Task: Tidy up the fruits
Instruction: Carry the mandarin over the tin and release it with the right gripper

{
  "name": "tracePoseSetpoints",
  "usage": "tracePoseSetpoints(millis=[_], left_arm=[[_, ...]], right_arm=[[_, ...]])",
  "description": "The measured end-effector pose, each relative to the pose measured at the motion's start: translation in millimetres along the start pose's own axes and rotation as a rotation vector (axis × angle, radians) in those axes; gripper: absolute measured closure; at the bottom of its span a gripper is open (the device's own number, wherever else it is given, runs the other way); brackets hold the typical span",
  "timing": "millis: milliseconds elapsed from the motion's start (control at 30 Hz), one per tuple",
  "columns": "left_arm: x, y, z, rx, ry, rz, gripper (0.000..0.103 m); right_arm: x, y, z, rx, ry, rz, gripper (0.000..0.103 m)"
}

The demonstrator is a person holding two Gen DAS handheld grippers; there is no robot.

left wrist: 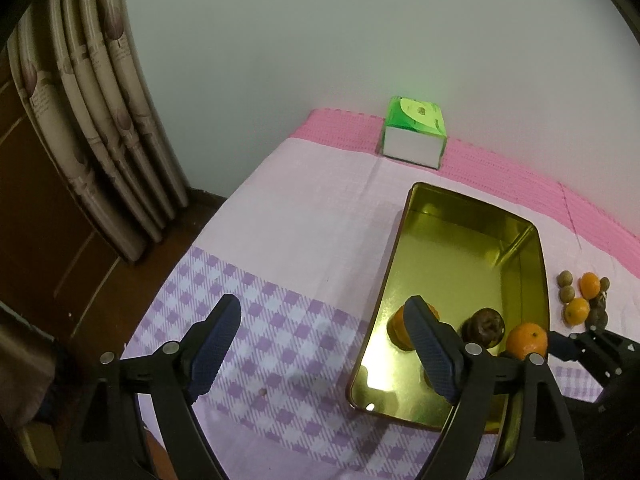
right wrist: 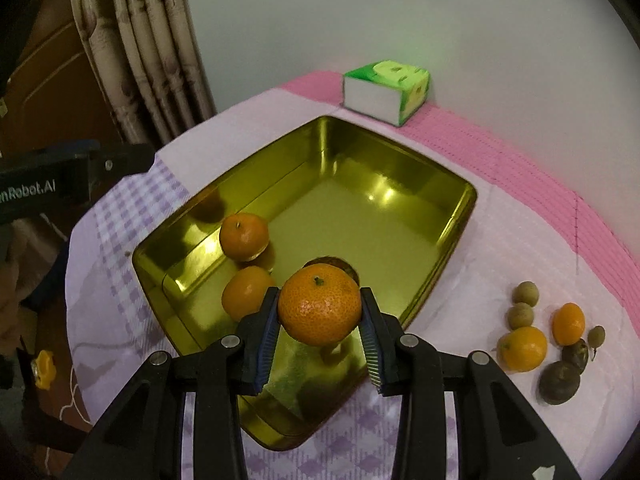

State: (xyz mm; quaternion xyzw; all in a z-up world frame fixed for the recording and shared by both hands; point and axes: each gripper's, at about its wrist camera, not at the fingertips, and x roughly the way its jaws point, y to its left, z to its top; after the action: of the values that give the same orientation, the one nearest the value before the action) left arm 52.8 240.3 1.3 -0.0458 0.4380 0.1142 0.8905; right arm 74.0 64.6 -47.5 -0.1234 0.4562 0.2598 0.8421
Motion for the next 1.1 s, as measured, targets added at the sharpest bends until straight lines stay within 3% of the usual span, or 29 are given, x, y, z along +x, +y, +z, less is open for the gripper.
tracePoseSetpoints(millis=[300, 1100], left_arm=[[4, -1, -1, 0.005, 0.015, 0.009, 0.018], [4, -4, -2, 0.022, 0.006, 0.010, 0.015]], right_arm=[[15, 4, -7, -0.023, 0.045, -0.025, 0.068], [13, 5, -8, -0.024, 0.035, -0.020, 0.067]])
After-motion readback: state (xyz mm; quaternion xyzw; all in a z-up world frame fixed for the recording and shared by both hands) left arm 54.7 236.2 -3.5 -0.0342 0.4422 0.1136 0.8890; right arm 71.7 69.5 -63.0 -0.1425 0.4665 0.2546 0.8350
